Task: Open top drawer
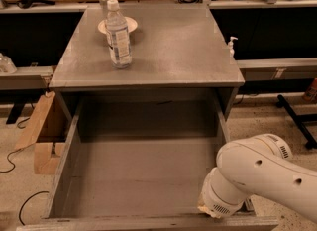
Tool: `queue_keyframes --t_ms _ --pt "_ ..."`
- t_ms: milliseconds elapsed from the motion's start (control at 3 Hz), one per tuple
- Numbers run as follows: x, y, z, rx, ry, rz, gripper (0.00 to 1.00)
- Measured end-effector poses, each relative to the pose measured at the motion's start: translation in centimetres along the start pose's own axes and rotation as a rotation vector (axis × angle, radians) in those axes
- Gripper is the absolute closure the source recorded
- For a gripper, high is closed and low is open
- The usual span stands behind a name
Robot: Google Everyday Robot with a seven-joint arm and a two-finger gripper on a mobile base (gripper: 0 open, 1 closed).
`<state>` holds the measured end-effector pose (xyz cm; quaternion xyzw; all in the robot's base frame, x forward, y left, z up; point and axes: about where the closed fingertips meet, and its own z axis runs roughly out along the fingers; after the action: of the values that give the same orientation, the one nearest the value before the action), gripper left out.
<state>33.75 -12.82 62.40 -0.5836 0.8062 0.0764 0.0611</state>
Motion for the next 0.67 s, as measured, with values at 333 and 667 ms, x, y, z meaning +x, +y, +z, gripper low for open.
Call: queue_keyframes --t_ms 333,667 --pt "-0.19 -0.16 0.01 0.0 0.0 0.0 1.0" --pt "-0.2 -0.18 0.01 0.0 0.0 0.0 1.0"
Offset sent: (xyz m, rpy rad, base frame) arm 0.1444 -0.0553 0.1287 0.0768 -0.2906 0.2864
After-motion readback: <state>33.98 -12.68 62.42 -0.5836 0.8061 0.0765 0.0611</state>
